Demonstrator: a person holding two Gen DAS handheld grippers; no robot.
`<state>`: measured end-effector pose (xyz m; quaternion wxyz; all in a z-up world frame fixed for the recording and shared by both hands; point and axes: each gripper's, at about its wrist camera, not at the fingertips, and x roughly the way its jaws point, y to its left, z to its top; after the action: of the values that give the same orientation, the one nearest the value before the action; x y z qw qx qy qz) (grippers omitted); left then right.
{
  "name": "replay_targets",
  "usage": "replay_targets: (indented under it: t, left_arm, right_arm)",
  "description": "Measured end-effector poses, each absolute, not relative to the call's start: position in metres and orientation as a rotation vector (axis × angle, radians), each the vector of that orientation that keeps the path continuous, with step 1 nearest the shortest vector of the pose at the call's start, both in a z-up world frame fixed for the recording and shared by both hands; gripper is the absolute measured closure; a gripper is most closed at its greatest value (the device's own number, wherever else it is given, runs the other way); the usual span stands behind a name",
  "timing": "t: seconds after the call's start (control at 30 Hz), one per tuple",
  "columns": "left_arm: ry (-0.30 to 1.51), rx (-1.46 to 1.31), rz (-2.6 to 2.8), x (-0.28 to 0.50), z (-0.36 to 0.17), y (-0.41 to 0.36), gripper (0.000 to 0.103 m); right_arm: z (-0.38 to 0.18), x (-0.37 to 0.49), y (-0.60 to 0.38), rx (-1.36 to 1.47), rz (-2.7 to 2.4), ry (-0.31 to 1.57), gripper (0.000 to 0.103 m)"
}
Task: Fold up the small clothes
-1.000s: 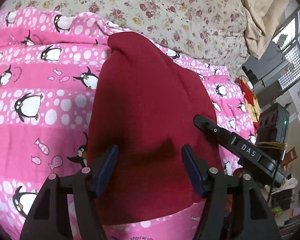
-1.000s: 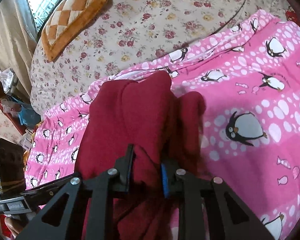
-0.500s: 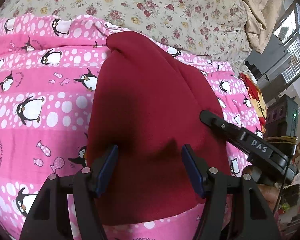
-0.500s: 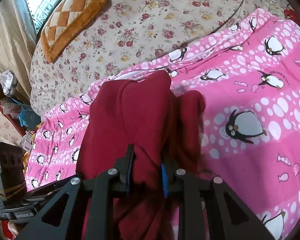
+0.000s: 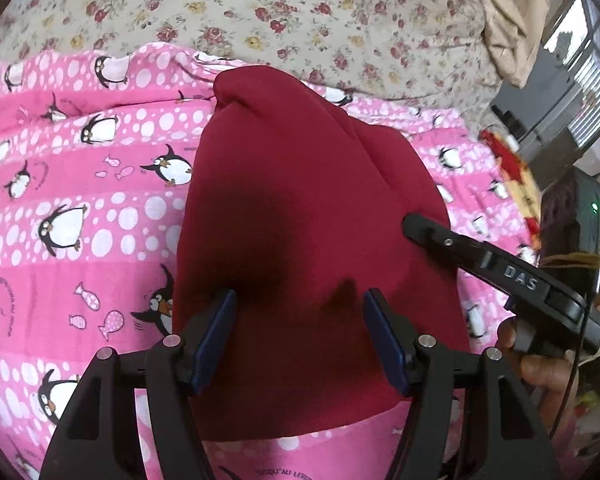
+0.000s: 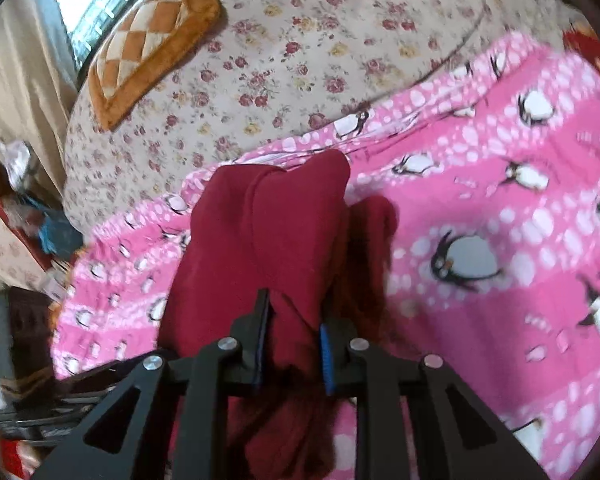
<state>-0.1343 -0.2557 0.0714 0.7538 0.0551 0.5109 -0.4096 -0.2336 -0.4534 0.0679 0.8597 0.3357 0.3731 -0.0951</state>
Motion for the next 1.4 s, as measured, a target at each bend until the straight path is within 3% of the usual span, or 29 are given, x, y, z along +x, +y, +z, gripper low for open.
replay_targets:
  t: [0.3, 0.5, 0.67, 0.77, 0.8, 0.83, 1.07, 1.13, 1.2, 1.3, 1.4]
  left_arm:
    - [1.115, 0.128, -0.857, -0.135, 0.068, -0.256, 0.057]
    - [1.113, 0.136, -0.839, -0.137, 0.07, -0.256, 0.057]
    - [1.106, 0.141, -0.831, -0.138, 0.068, -0.257, 0.057]
    - [1.114, 0.136, -0.831, -0.138, 0.068, -0.255, 0.057]
    - [1.124, 0.125, -0.838, -0.137, 0.069, -0.253, 0.057]
    - [1.131, 0.116, -0.842, -0.137, 0.07, -0.251, 0.057]
    - [1.103, 0.053, -0.83, -0.128, 0.082, -0.226, 0.057]
    - [1.126, 0.019, -0.818, -0.121, 0.074, -0.223, 0.057]
    - [1.15, 0.022, -0.803, -0.119, 0.064, -0.223, 0.057]
    - [1.179, 0.047, -0.797, -0.121, 0.05, -0.227, 0.057]
    - [1.178, 0.014, -0.809, -0.116, 0.052, -0.224, 0.057]
  right_arm:
    - [0.068, -0.239, -0.45, 0.658, -0.213, 0.773, 0.067]
    - [0.091, -0.251, -0.444, 0.651, -0.195, 0.765, 0.066]
    - [0.089, -0.257, -0.435, 0.68, -0.158, 0.786, 0.052]
    - [0.072, -0.251, -0.429, 0.638, -0.18, 0.87, 0.055]
    - [0.065, -0.249, -0.428, 0.606, -0.191, 0.905, 0.068]
    - [0.061, -0.248, -0.427, 0.587, -0.189, 0.911, 0.07]
    - [0.085, -0.256, -0.42, 0.527, -0.198, 0.889, 0.077]
    - [0.087, -0.257, -0.417, 0.544, -0.195, 0.894, 0.072]
    - [0.081, -0.257, -0.416, 0.571, -0.185, 0.907, 0.049]
    - [0.064, -0.255, -0.42, 0.578, -0.206, 0.962, 0.049]
    - [0.071, -0.263, -0.435, 0.691, -0.206, 0.888, 0.049]
